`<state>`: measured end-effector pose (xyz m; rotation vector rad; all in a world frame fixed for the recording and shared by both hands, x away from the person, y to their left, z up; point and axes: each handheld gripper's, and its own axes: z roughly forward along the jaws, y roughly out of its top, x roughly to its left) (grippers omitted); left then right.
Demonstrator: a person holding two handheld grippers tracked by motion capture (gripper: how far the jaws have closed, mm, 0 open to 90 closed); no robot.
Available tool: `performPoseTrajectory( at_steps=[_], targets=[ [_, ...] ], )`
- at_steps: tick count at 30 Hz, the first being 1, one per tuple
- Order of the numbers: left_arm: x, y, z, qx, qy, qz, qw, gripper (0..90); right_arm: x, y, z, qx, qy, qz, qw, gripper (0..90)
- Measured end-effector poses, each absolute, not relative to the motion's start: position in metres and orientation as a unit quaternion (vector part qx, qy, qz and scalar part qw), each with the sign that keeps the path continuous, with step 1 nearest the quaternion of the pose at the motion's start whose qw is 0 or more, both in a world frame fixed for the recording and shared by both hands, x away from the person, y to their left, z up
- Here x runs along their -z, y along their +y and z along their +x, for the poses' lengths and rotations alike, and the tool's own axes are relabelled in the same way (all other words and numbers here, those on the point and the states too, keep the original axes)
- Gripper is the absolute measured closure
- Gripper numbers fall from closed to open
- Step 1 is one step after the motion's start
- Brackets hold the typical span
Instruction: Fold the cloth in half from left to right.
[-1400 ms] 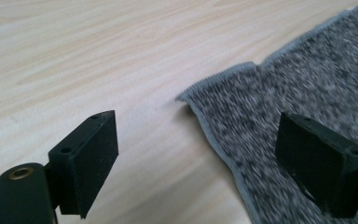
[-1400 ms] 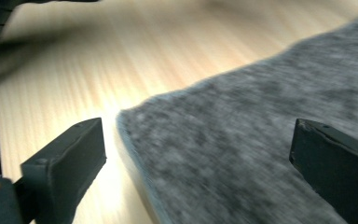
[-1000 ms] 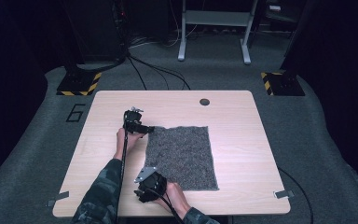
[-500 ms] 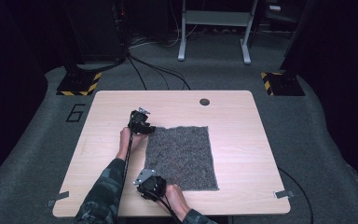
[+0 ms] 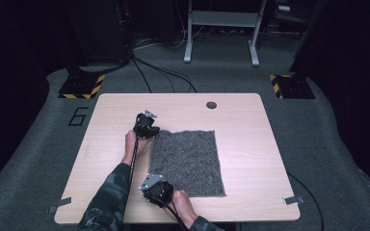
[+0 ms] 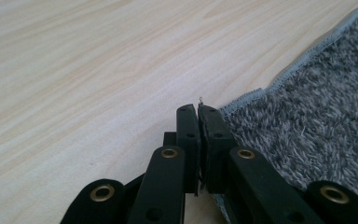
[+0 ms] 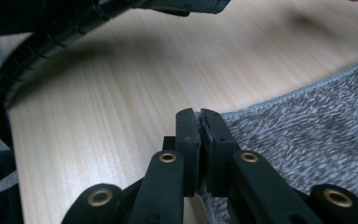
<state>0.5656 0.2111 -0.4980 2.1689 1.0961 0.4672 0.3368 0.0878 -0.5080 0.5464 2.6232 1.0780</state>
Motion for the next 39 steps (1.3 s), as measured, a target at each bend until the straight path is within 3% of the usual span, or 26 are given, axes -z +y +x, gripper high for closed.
performPoseTrajectory(
  at_steps=[39],
  targets=[
    [0.380, 0.218, 0.565, -0.266, 0.392, 0.829, 0.297, 87.5, 0.417, 0.066, 0.327, -0.512, 0.822, 0.192, 0.163, 87.1]
  ],
)
